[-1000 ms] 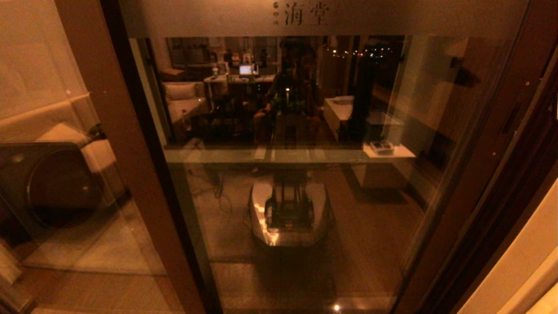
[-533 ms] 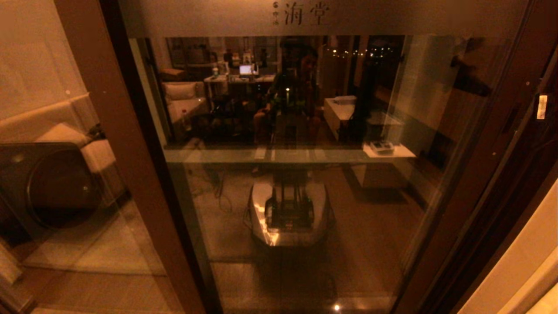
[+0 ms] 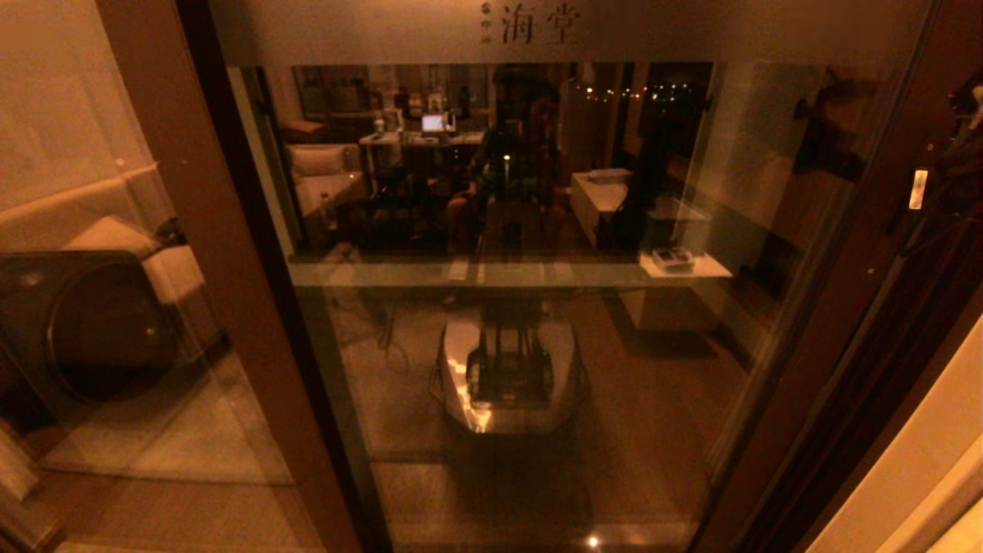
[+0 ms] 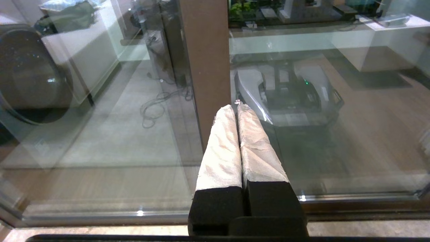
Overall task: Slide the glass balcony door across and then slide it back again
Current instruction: Close the slid door
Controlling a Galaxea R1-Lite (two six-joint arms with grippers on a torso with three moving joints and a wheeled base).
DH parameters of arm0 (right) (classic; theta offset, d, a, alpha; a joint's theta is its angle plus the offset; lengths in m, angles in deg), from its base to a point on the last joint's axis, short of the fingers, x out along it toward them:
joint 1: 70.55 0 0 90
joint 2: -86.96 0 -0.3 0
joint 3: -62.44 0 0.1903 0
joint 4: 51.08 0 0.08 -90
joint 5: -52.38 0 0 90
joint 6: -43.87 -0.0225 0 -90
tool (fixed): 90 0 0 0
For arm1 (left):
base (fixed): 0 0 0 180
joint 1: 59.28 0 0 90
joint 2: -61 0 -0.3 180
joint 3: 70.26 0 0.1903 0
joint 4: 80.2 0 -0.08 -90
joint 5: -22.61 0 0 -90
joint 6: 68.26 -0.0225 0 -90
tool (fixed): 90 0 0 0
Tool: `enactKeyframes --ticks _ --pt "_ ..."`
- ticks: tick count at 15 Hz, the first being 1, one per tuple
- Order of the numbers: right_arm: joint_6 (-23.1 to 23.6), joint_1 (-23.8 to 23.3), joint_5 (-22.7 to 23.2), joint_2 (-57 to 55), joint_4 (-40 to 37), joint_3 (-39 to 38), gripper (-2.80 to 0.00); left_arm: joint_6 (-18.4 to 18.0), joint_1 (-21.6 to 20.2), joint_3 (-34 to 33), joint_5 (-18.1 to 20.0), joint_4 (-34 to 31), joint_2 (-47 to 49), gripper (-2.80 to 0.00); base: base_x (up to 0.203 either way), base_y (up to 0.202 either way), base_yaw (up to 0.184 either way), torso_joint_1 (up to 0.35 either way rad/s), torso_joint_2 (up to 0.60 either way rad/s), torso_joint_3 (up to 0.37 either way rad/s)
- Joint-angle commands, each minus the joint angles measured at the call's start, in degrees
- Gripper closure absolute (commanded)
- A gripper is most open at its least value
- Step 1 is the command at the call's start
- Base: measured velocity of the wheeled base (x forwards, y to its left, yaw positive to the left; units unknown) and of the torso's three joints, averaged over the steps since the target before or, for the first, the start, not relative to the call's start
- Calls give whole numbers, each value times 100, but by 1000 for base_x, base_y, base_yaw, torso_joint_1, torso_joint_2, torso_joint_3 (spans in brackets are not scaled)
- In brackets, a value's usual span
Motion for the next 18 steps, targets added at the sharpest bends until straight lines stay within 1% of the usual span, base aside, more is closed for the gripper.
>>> enactKeyframes --ticks 1,6,11,16,18 --pt "2 -11 -8 -144 2 38 0 -4 -9 0 3 -1 0 0 0 0 0 0 0 0" --pt "20 -35 -35 -304 63 56 0 -4 -1 0 3 -1 0 0 0 0 0 0 0 0" --pt "36 -26 -131 -696 592 74 0 -4 -1 0 3 -1 0 0 0 0 0 0 0 0" --pt "38 -36 -167 -770 680 135 0 -4 -1 0 3 -1 0 0 0 0 0 0 0 0" --pt "55 -113 -158 -770 689 143 0 -4 -1 0 3 -1 0 0 0 0 0 0 0 0"
